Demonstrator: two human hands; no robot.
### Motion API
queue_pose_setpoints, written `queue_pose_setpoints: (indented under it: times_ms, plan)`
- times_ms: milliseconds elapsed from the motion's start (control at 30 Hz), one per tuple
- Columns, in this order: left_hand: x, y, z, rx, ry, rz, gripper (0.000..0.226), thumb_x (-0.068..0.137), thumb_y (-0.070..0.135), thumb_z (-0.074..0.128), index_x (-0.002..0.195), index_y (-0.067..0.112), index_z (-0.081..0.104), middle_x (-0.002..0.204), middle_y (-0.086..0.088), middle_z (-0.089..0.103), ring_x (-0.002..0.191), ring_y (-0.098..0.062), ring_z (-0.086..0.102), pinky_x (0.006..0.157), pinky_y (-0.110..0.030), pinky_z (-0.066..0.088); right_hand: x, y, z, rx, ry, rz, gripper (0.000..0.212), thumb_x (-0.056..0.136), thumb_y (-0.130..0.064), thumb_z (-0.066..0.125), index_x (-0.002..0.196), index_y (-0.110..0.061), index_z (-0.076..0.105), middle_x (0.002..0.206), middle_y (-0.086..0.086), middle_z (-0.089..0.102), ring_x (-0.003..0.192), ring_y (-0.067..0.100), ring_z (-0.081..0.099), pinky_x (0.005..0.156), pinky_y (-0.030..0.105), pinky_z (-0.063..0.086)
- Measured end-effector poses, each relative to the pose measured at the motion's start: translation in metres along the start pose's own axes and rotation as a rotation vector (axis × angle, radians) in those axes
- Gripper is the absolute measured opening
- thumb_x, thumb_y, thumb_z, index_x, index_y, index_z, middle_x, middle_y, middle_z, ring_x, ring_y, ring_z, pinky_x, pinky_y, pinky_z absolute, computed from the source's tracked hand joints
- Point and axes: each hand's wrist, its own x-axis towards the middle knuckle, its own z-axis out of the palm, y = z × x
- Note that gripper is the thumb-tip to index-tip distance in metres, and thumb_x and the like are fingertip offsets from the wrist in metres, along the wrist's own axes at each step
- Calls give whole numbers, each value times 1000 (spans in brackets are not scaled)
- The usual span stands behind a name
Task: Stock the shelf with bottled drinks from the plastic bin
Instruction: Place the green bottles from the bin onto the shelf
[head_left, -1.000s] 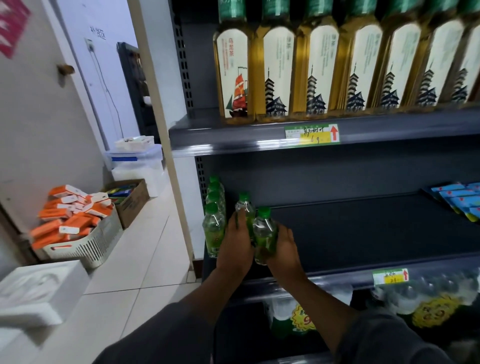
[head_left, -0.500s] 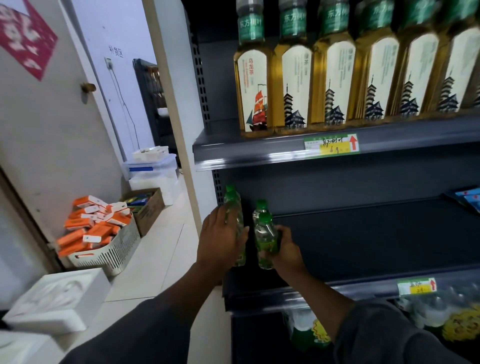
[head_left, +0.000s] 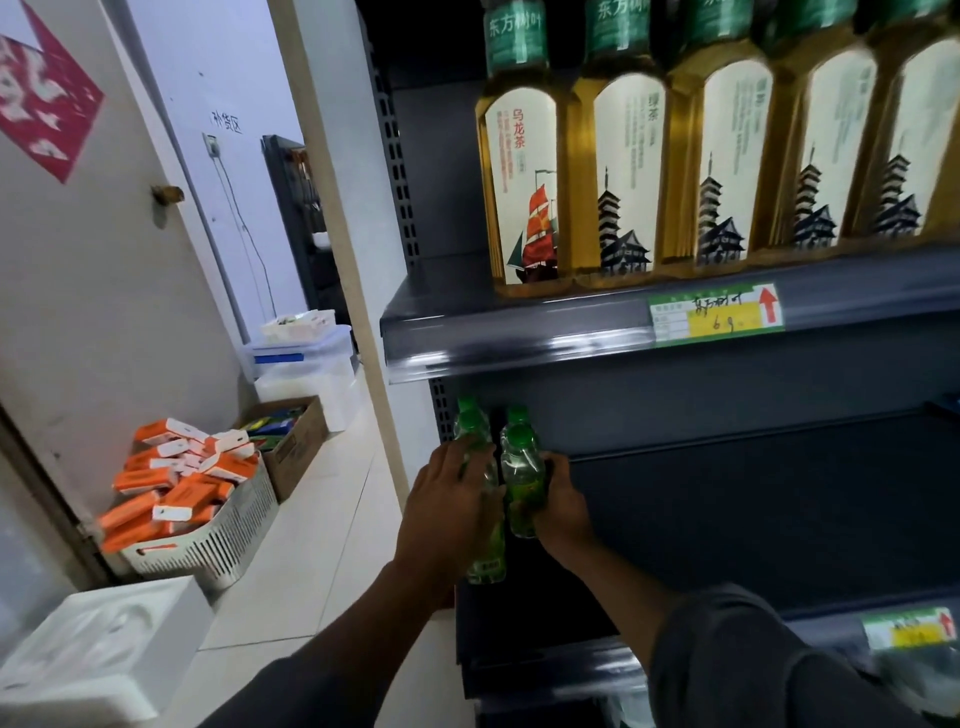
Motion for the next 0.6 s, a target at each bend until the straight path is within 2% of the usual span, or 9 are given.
queue_pose_setpoints:
  times_ms: [67, 133, 167, 233, 300, 367, 433, 500, 600]
  plan:
    - [3, -7, 4, 13, -10, 17, 55, 95, 43, 61, 143, 18, 52, 151, -6, 47, 136, -28, 45, 108, -39, 42, 15, 0, 7, -4, -10, 2, 47, 90, -13, 67, 127, -28, 42, 92, -11, 62, 79, 10, 64, 62, 17, 53]
    - [5, -8, 2, 15, -15, 28, 58, 94, 47, 61, 142, 17, 52, 150, -7, 47, 136, -28, 45, 106, -38, 43, 25, -4, 11, 11, -1, 2, 53, 88, -14, 69, 132, -25, 42, 103, -3, 65, 89, 19, 65, 77, 30, 55]
    - [7, -10, 3, 6, -17, 24, 59, 94, 51, 57, 142, 18, 52, 151, -5, 46, 136, -27, 44, 106, -37, 42, 32, -4, 14, 24, 8, 5, 54, 89, -13, 68, 135, -24, 42, 109, 1, 65, 93, 21, 63, 80, 32, 54]
    - [10, -12, 6, -20, -10, 4, 61, 94, 58, 46, 143, 21, 49, 152, -2, 44, 138, -24, 40, 107, -34, 40, 42, -4, 18, 35, 2, 20, 60, 89, -12, 68, 140, -23, 39, 112, 3, 61, 95, 21, 60, 77, 23, 48]
    - [12, -13, 7, -39, 5, -1, 63, 95, 63, 37, 145, 24, 46, 153, 0, 42, 139, -21, 39, 108, -34, 39, 50, -2, 22, 25, -15, 13, 67, 88, -11, 70, 144, -22, 35, 112, 3, 59, 94, 18, 56, 61, 8, 42]
    - [11, -13, 8, -45, 21, 7, 63, 96, 64, 33, 145, 26, 44, 153, 0, 43, 139, -21, 39, 108, -34, 40, 55, -3, 25, 15, -17, -12, 68, 90, -15, 70, 147, -22, 33, 120, 7, 61, 96, 17, 56, 55, 4, 36]
    - [11, -12, 9, -43, 33, 9, 62, 97, 62, 34, 145, 24, 45, 152, -2, 43, 139, -23, 39, 109, -36, 40, 54, -2, 25, 14, -9, 8, 66, 92, -23, 68, 148, -24, 34, 131, 10, 60, 101, 19, 57, 62, 12, 40]
    - [9, -7, 11, -38, 40, 10, 61, 97, 59, 36, 143, 20, 49, 149, -6, 46, 138, -27, 40, 110, -41, 42, 45, -1, 18, -16, -19, 24, 67, 93, -27, 67, 151, -26, 32, 135, 10, 58, 111, 25, 60, 77, 19, 39]
    - [7, 9, 15, 0, 24, 40, 63, 96, 59, 37, 142, 19, 50, 150, -9, 46, 141, -30, 37, 118, -47, 32, 31, 3, -7, -119, -25, 47, 73, 95, -19, 65, 156, -27, 25, 137, 5, 54, 126, 29, 55, 90, 20, 39]
